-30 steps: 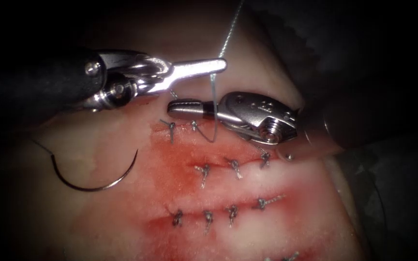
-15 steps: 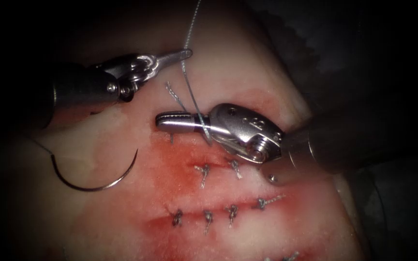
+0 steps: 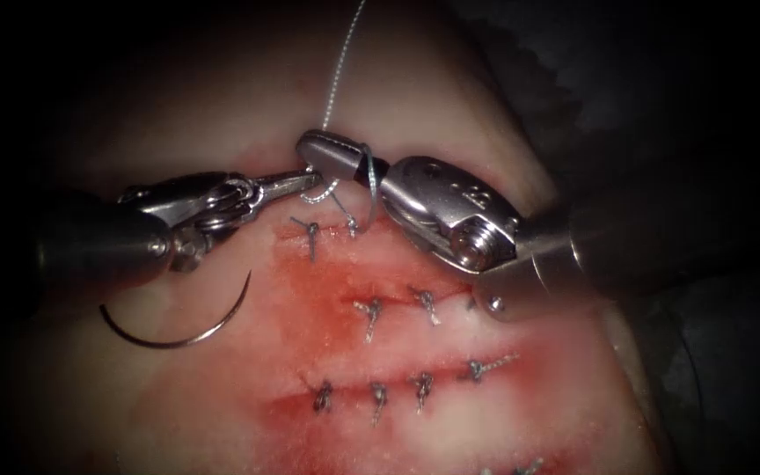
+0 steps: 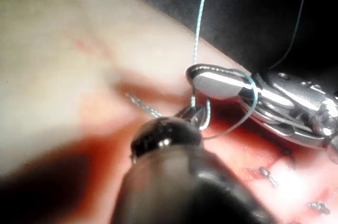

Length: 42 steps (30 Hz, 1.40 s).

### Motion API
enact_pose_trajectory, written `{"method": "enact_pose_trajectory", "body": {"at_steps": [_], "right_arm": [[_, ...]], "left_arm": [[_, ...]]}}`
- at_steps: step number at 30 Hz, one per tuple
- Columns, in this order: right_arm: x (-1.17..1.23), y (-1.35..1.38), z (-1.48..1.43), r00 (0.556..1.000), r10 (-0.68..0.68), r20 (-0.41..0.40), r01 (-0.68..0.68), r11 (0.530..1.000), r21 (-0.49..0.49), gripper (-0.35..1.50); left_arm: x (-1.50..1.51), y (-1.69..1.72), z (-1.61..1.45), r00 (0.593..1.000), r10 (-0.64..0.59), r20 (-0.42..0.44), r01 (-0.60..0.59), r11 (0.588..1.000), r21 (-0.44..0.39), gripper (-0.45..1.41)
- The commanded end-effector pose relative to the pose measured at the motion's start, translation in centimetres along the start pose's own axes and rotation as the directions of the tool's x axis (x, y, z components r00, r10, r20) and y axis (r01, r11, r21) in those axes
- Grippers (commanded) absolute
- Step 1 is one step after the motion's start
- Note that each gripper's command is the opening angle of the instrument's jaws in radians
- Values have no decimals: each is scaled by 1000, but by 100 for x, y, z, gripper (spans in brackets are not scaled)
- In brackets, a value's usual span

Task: Wound Closure
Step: Loop the thread counterclockwise around the right gripper using the left gripper, then grab the tail end of the thread using the right gripper

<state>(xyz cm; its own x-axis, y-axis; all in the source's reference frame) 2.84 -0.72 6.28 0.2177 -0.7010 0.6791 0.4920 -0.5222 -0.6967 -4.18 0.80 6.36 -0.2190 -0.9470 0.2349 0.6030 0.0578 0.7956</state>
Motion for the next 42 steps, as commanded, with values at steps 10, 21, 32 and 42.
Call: {"method": "enact_pose_trajectory", "body": {"at_steps": [10,21,32,42], "right_arm": [[7,-7,8,989,145,22,-147,981,125,-21],[26,-3,8,984,177,-19,-172,972,161,36],[31,-3,7,969,179,-169,-135,961,242,22],[27,-2,8,966,183,-184,-134,958,252,19]], "left_arm": [[6,-3,0,1000,-12,-13,10,997,-81,-45],[7,23,-1,998,-48,50,58,978,-201,-45],[15,11,9,997,-70,40,76,979,-191,-45],[16,26,3,993,-110,53,119,962,-245,-45]]}}
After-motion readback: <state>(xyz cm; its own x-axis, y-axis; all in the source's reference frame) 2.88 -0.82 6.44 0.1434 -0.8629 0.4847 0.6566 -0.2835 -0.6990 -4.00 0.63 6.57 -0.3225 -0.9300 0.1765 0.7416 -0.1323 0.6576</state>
